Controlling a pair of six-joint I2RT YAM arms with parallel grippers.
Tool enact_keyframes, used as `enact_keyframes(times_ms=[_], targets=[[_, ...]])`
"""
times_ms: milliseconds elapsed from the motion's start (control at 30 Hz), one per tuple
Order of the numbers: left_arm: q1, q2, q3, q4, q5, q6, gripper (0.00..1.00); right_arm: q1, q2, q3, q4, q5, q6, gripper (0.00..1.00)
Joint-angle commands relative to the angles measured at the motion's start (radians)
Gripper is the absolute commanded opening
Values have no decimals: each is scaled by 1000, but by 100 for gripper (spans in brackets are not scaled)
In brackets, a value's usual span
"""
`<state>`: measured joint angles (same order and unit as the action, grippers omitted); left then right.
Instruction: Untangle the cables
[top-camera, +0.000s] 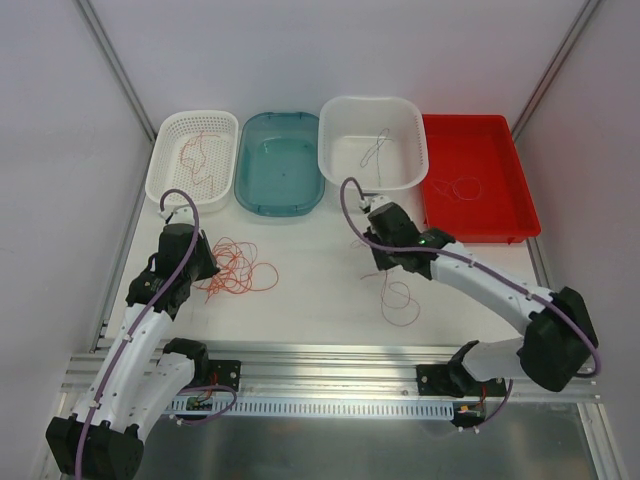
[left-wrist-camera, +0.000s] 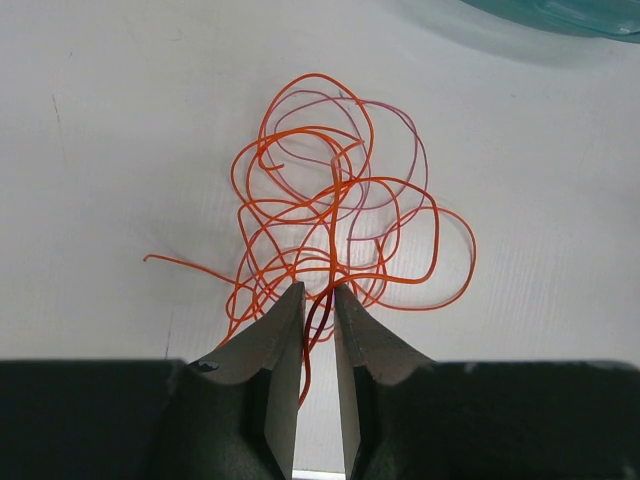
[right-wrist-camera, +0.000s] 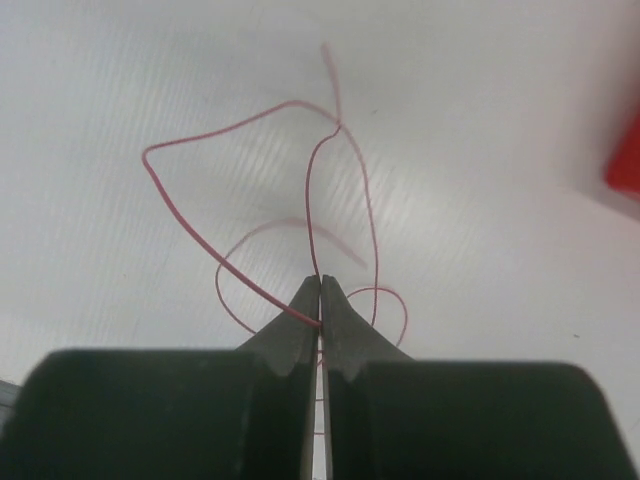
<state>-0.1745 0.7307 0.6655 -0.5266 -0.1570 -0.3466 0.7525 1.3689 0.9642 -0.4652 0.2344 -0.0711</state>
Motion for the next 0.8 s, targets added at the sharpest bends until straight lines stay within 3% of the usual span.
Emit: enact_keyframes(times_ms=[0,167,333,633,767], targets=[[12,-16,-6,31,5,28,18,-56,-135,93,-59,59,-27,1],[12,-16,-6,31,8,28,18,-208,-232,265,-153,30,-78,1],[12,-19,-4,31,8,26,18,-333,-231,470,-220,36,-145,1],[12,-20,-7,31,16,26,18,-583,-116,804,-129,-10,-174,1],[12,-20,-9,31,22,24,18,-671,-31,878,-79,-33,-191,1]])
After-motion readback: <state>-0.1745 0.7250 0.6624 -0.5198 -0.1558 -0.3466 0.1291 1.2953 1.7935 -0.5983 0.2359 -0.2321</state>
